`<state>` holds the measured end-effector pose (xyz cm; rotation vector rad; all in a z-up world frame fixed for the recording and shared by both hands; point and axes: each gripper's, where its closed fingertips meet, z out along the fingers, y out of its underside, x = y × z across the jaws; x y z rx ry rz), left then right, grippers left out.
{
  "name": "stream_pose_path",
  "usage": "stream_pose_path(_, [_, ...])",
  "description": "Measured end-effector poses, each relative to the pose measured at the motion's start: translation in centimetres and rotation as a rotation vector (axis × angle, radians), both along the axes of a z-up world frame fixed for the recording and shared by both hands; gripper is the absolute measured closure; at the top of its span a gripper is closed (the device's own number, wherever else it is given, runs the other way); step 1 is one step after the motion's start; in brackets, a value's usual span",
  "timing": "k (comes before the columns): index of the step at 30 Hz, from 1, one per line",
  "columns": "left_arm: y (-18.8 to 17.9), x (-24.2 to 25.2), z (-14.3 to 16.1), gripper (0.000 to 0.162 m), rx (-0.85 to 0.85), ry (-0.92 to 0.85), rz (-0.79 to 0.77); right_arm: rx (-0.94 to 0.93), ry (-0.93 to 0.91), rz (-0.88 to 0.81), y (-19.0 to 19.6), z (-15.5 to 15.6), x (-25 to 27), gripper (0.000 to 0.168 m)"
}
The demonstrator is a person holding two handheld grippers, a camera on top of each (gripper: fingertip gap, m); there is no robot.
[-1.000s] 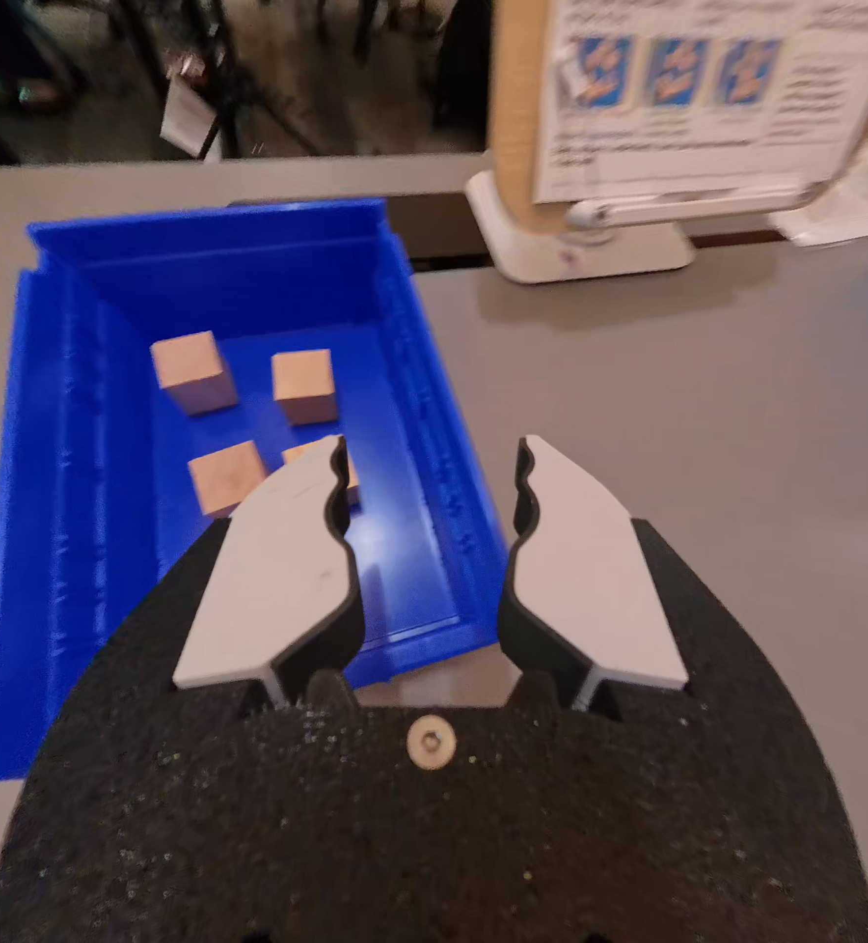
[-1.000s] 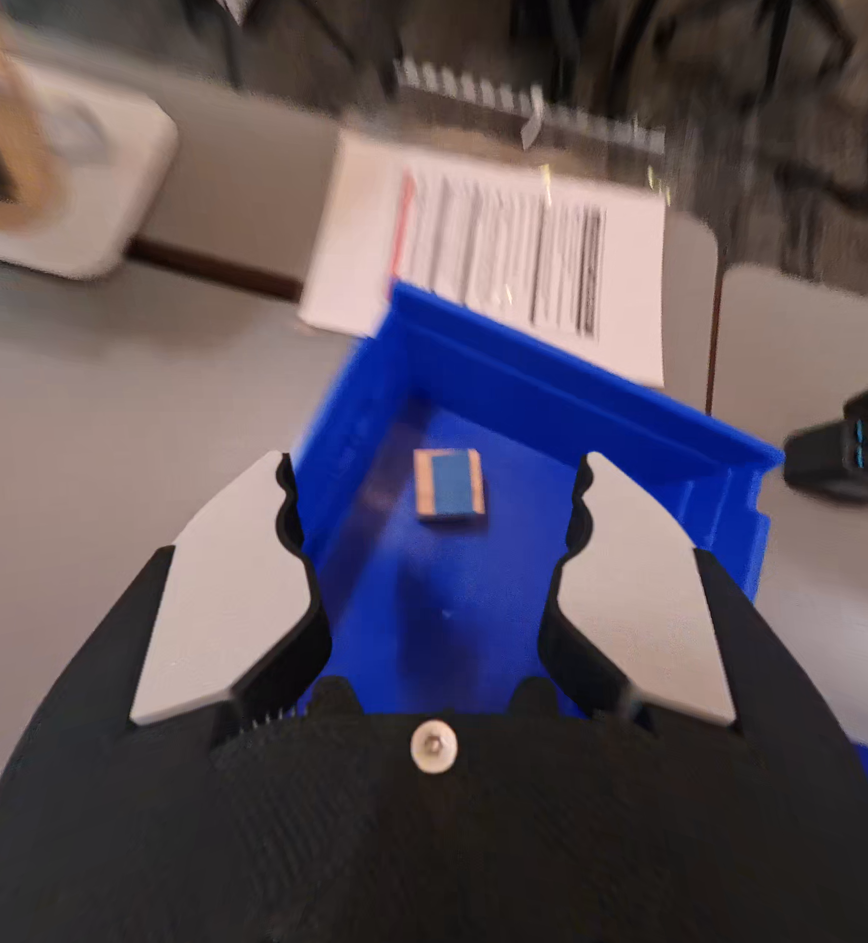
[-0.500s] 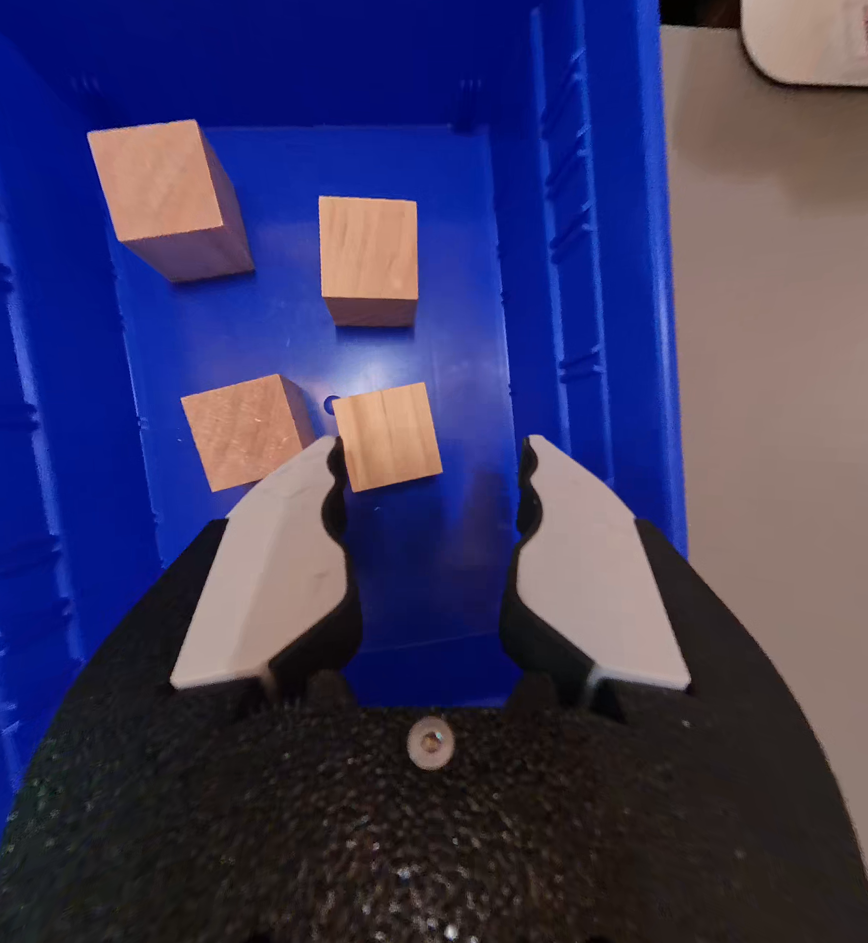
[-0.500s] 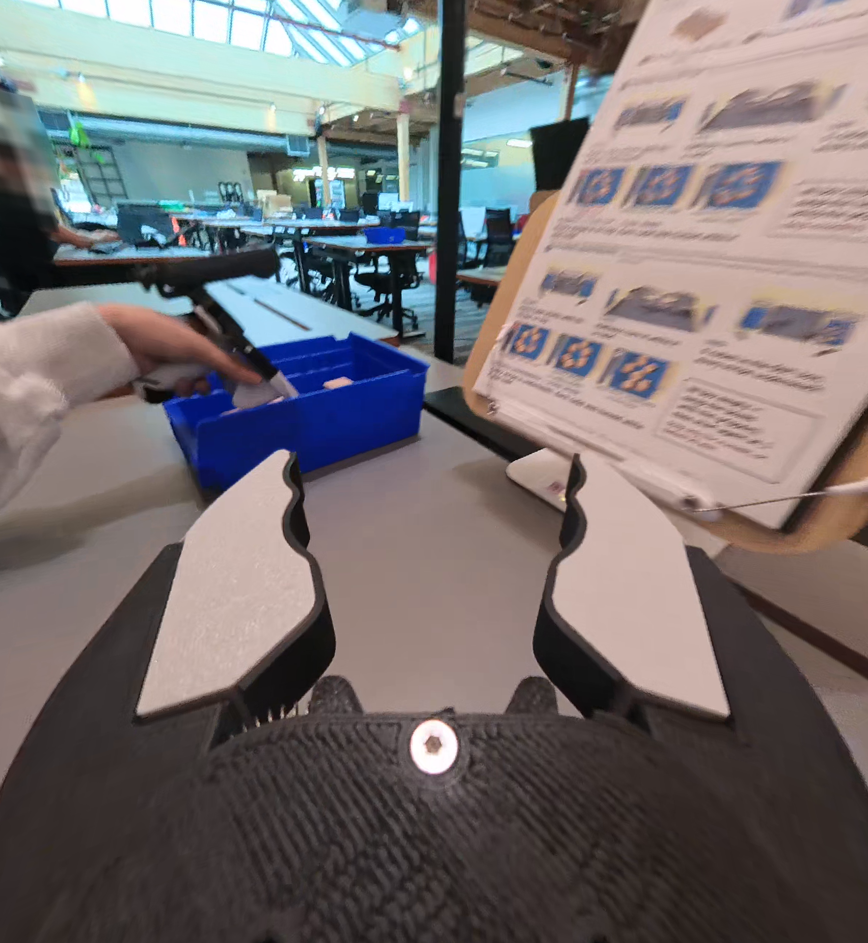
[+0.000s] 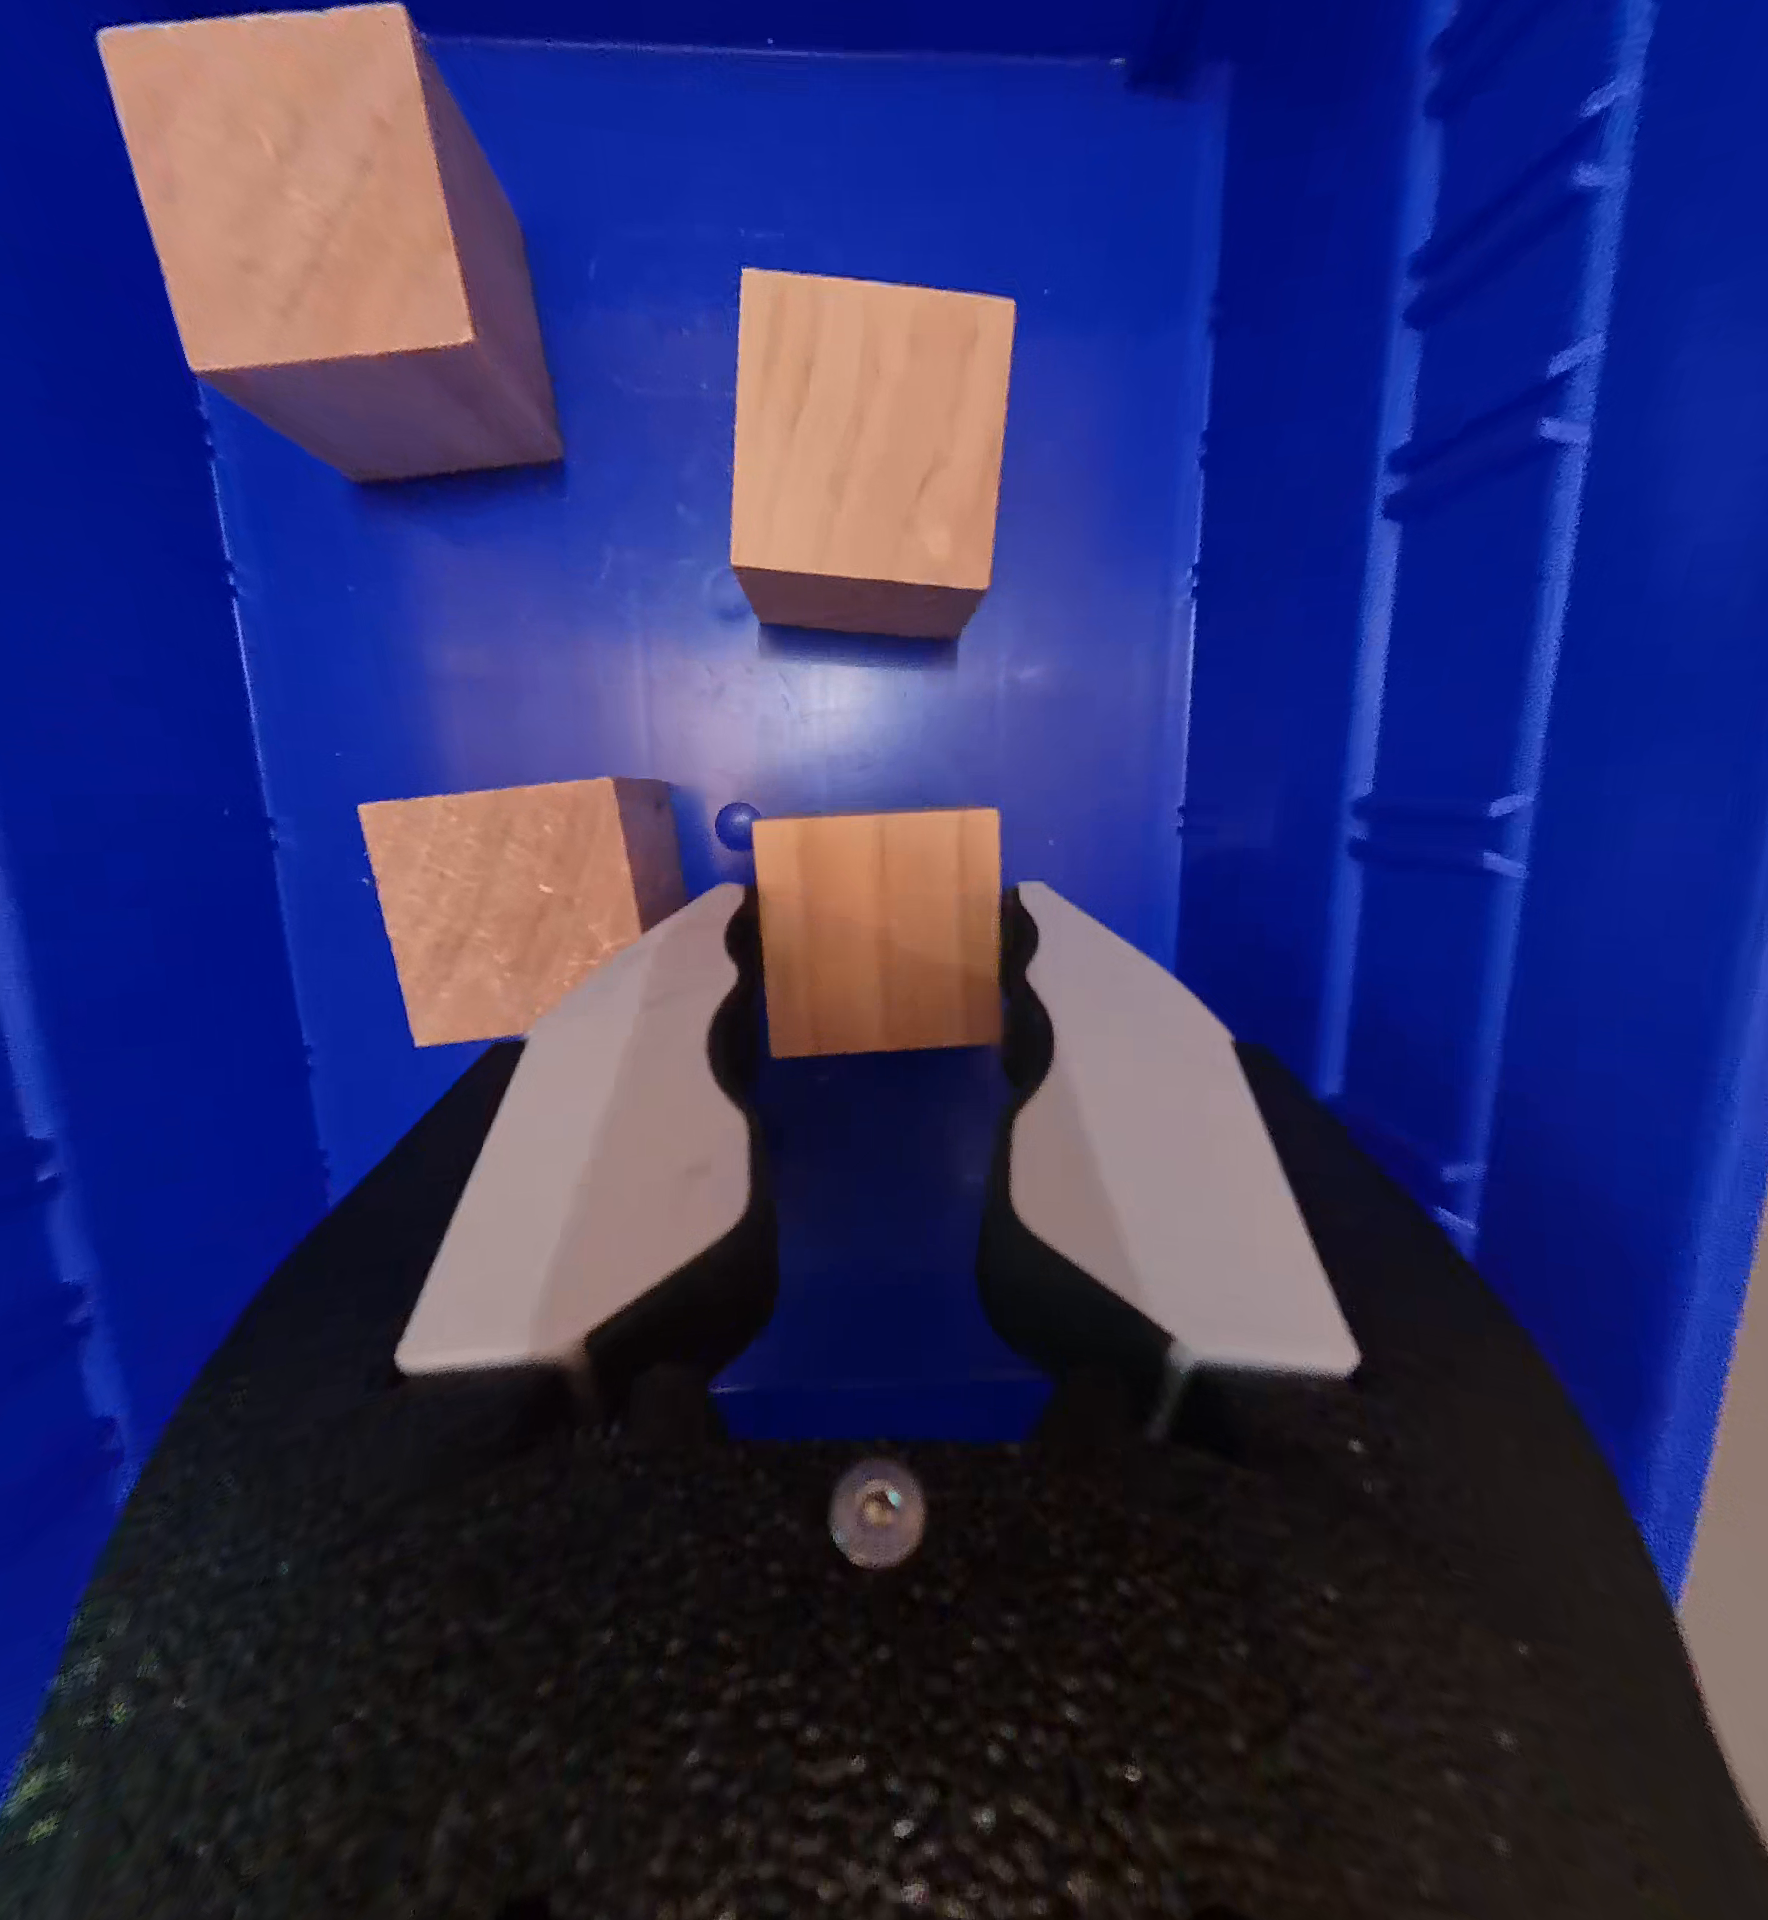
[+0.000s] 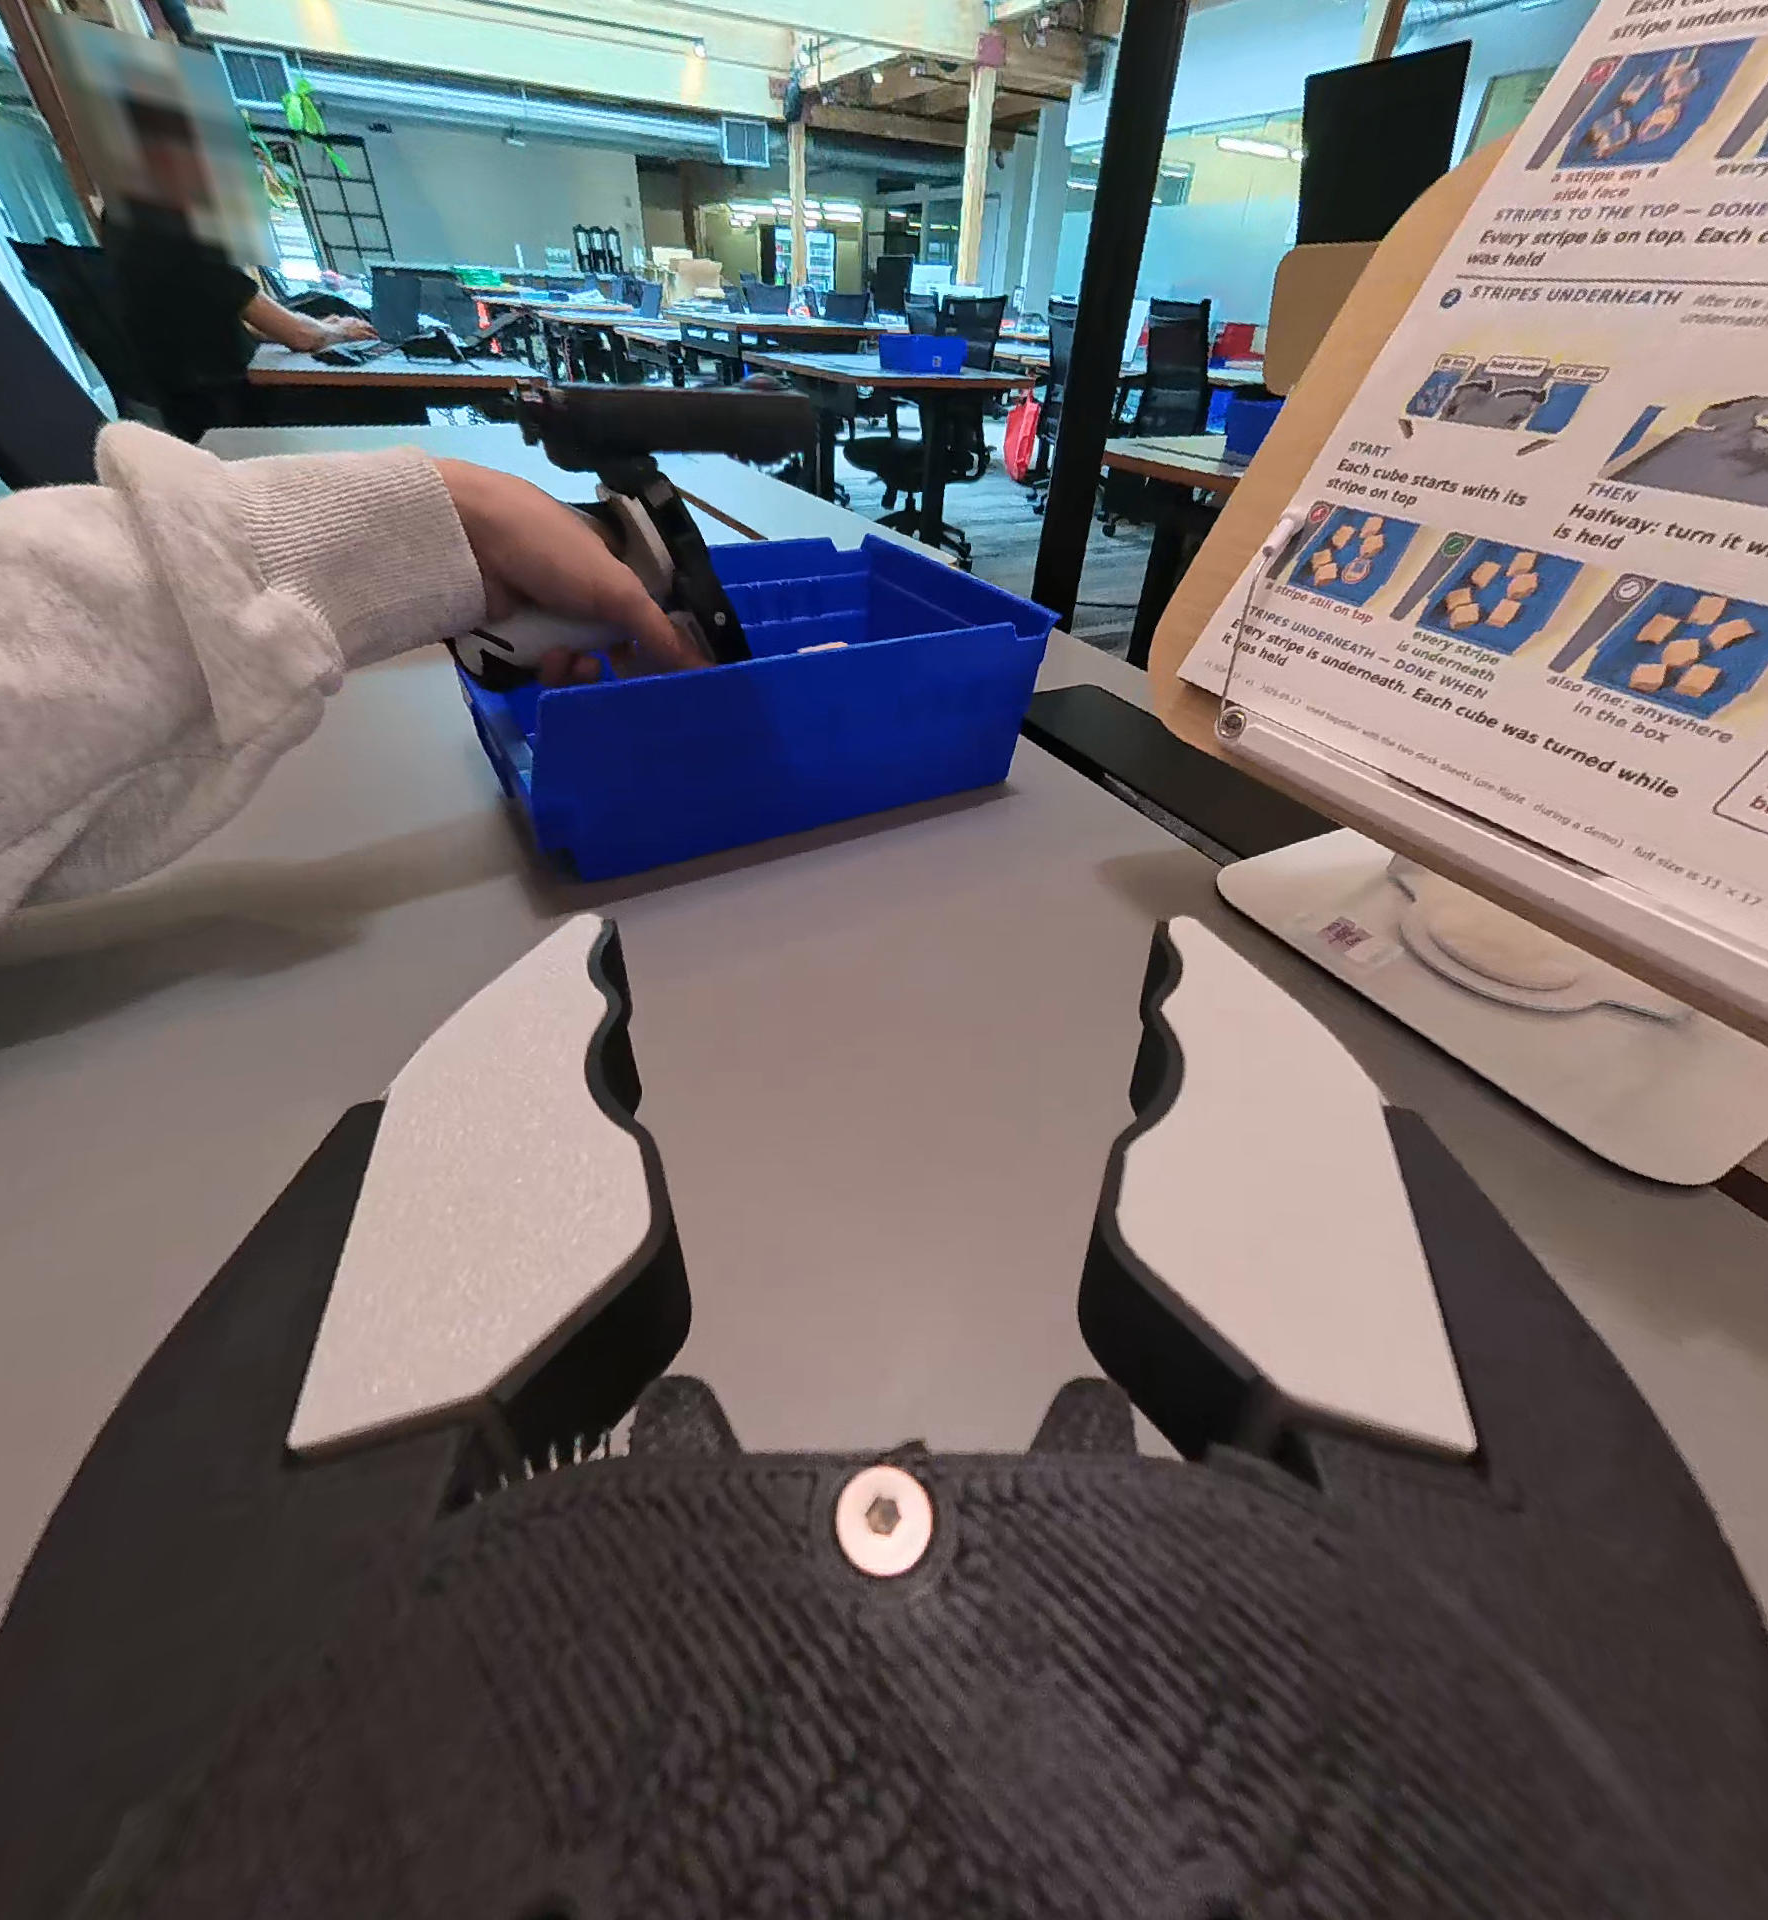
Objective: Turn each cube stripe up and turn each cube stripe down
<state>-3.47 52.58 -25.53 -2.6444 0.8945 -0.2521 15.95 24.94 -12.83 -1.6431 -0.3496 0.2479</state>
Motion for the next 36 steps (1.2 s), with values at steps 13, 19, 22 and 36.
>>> stream_pose_path(13, [-5.3, 5.2, 16.0, 0.119, -0.045, -0.988, -0.142, 0.146, -0.176, 0.051, 1.6, 2.2, -1.6, 0.084])
stream_pose_path(19, [-14.7, 8.8, 23.4, 0.119, -0.221, -1.395, -0.495, 0.278, -0.253, 0.146, 2.9, 7.0, -3.8, 0.089])
stream_pose_path(22, [-18.2, 10.9, 23.1, 0.119, -0.392, -1.482, -0.591, 0.351, -0.245, 0.185, 2.9, 9.0, -4.6, 0.094])
stream_pose_path(36, [-24.8, 16.0, 20.0, 0.119, -0.738, -1.506, -0.695, 0.385, -0.399, 0.201, 1.7, 8.0, -3.6, 0.125])
